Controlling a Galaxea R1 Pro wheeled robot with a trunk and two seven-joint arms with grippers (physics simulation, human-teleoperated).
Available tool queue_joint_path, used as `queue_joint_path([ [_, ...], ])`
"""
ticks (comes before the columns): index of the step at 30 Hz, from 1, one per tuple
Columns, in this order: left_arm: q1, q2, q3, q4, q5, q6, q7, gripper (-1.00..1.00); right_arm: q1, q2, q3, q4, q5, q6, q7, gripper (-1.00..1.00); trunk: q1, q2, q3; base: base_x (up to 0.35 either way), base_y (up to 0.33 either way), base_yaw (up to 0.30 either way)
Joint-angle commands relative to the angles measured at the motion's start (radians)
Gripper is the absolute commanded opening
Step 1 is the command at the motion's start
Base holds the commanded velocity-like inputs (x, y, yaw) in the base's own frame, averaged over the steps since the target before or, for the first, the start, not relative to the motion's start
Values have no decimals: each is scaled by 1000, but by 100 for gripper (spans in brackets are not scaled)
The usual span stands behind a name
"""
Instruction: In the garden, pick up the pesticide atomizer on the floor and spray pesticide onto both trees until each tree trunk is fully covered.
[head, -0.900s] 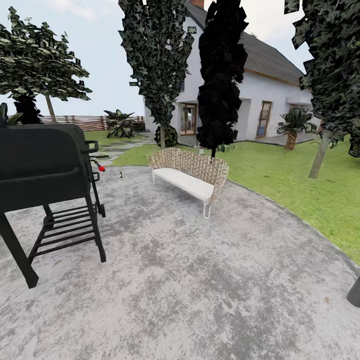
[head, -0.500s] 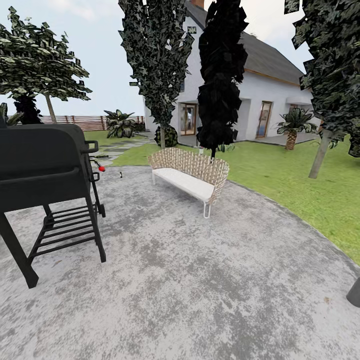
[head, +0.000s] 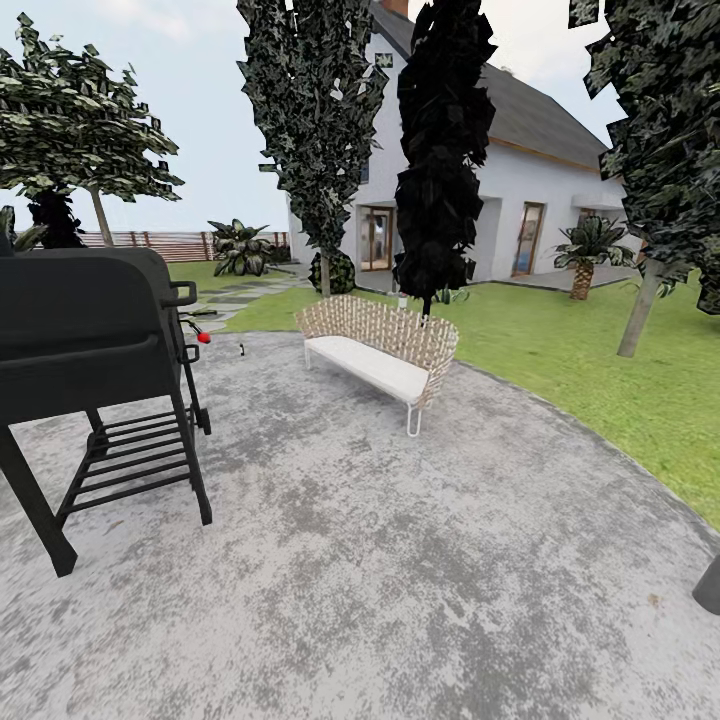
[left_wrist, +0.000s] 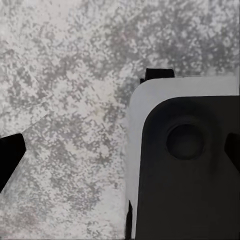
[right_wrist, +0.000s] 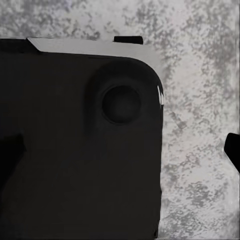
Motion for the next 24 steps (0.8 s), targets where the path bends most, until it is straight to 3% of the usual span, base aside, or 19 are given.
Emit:
queue_joint_path([
  [1,-6,6,0,-5,3,-9,2,100,0,-6,0,-6,0,-4,0,100,0,-1,-1,0,0,0],
  [9,-53,13,35,-50,7,-54,4,100,-6,-45,-1,-51,1,-49,0,100,0,-1,-1,0,0,0],
  [10,-132,13,58,-187,8,-180,3,100,-9,-46,-1,-477,1,-201,1,100,0,-1,-1,0,0,0],
  [11,-161,14,66,-189,8,-179,-2,100,-14,-47,0,-526,2,-227,6,100,0,-1,-1,0,0,0],
  [12,-173,15,73,-190,8,-179,-4,100,-15,-47,0,-544,2,-234,7,100,0,-1,-1,0,0,0],
  [14,-184,37,136,-191,6,-197,-8,100,-18,-46,5,-568,7,-246,2,100,0,-1,-1,0,0,0],
  [18,-186,47,149,-177,4,-210,5,100,-18,-47,3,-561,19,-250,3,100,0,-1,-1,85,-41,0],
  [24,-186,41,147,-175,4,-210,5,100,-18,-46,5,-559,19,-262,3,100,0,-1,-1,274,-159,40],
])
